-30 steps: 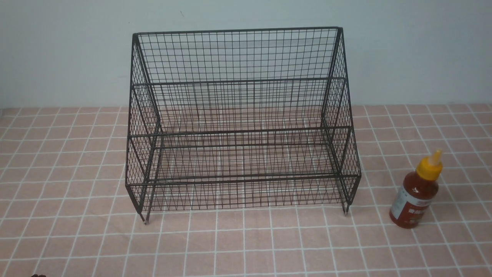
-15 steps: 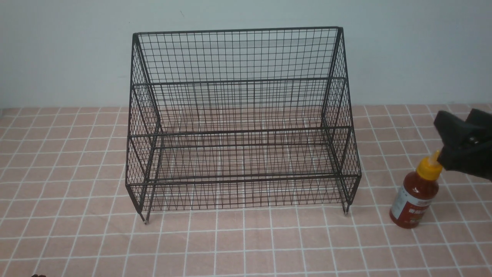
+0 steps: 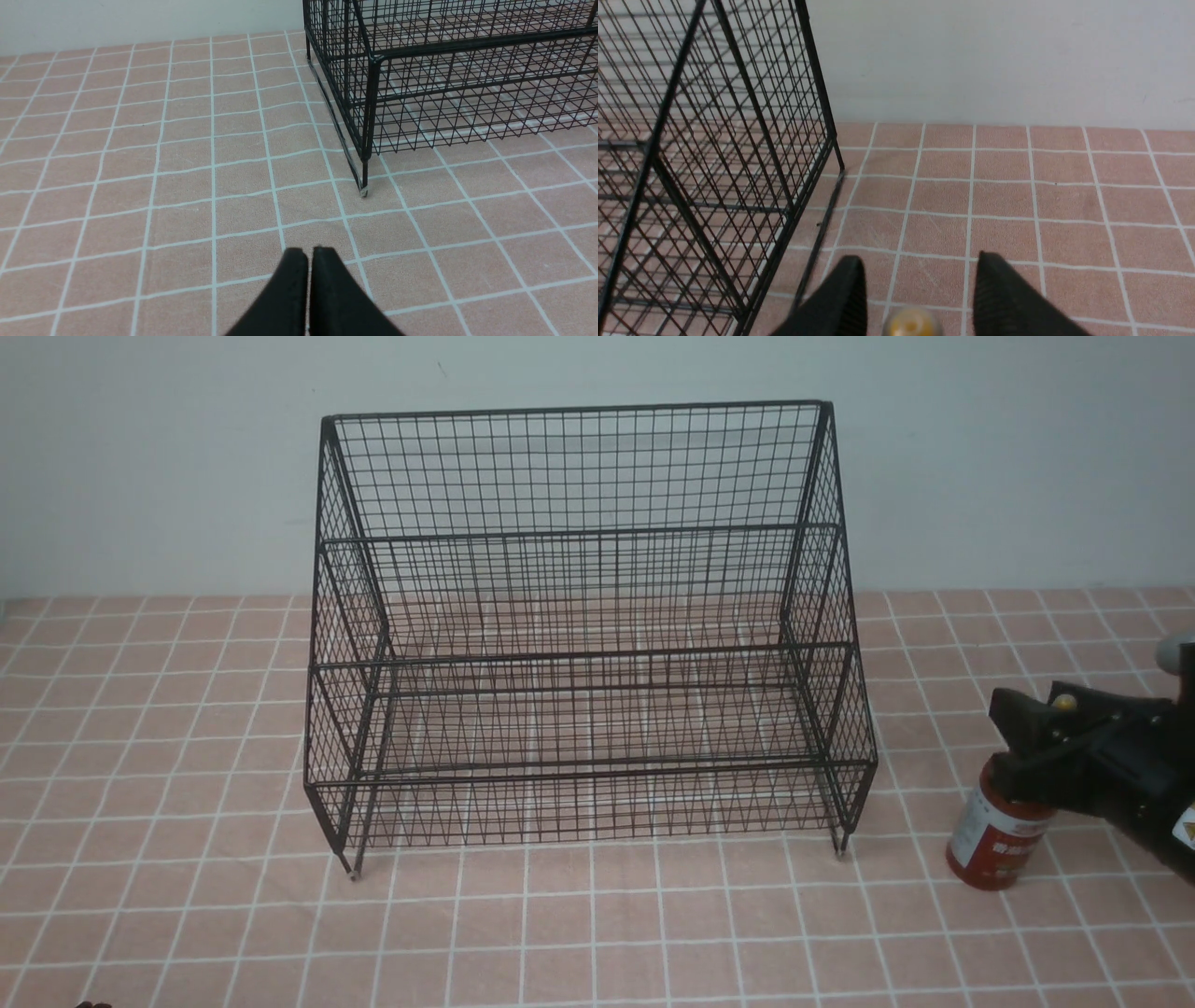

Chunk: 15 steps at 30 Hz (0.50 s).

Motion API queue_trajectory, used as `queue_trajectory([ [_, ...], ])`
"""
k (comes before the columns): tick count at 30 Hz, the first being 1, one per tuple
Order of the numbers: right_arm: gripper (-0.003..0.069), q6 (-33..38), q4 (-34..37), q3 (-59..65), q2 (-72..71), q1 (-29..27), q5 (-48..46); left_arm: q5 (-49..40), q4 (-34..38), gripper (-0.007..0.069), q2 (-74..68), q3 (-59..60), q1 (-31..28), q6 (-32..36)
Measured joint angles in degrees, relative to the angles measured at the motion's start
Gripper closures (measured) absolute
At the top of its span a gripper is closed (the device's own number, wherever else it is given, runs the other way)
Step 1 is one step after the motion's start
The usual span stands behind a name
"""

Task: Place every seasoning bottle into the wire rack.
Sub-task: Use the right arm to grab the condiment bottle closest to it, then use the right arm to put the condiment bottle back on the shelf

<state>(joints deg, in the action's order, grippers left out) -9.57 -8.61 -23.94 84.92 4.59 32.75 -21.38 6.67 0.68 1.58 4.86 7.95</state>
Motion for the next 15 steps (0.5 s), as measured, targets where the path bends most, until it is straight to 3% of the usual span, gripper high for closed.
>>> queue_trajectory([
  [5, 0.04, 2.0, 0.0, -0.2, -1.9, 0.0, -1.9, 0.0, 0.0, 0.0631, 0.0, 0.0, 0.0, 0.0],
  [11, 0.04, 2.4, -0.4, -4.6, -13.6, 0.0, -7.9, 0.0, 0.0, 0.0631, 0.0, 0.0, 0.0, 0.0],
  [15, 0.04, -0.7, -4.5, -10.6, -20.5, 1.1, -11.0, 0.0, 0.0, 0.0631, 0.0, 0.0, 0.0, 0.0],
])
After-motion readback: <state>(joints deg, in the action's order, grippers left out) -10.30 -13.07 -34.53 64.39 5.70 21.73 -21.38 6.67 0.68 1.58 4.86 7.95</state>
